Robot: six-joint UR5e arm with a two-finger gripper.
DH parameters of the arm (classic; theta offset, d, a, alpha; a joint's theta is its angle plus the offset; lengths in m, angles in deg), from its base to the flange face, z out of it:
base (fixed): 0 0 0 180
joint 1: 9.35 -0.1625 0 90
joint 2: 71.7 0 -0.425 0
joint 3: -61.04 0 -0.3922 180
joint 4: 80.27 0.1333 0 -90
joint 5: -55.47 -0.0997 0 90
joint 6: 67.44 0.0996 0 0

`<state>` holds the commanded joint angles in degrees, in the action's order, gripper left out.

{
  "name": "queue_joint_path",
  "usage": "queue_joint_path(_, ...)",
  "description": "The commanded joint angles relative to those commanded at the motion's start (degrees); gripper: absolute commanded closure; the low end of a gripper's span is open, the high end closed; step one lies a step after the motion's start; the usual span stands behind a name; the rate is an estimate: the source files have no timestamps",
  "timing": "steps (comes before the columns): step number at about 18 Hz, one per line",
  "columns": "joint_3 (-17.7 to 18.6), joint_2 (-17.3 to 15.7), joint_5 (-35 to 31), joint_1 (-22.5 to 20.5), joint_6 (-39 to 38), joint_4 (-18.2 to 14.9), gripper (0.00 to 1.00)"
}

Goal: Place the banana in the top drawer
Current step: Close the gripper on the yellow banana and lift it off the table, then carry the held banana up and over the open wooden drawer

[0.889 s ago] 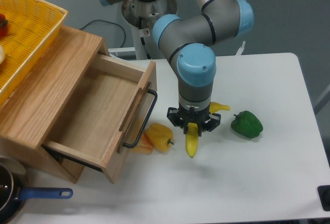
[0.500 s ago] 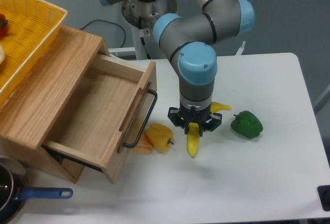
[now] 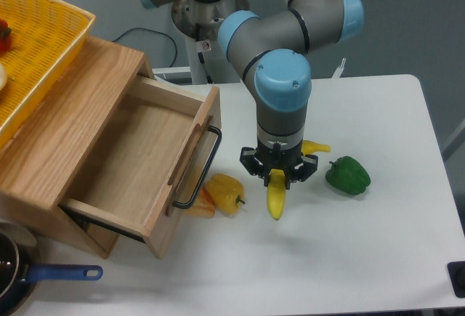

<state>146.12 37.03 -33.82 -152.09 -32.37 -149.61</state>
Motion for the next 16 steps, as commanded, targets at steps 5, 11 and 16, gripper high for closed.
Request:
queue_joint_path(5, -1.9, 0.1, -0.1, 0.8, 0.0, -5.6, 0.75)
queue_joint_path(11, -5.0, -0.1, -1.7, 0.9, 0.3, -15.9, 0.75)
queue_joint_path(16, -5.5, -3.2, -2.6, 0.4, 1.3, -16.8, 0.75)
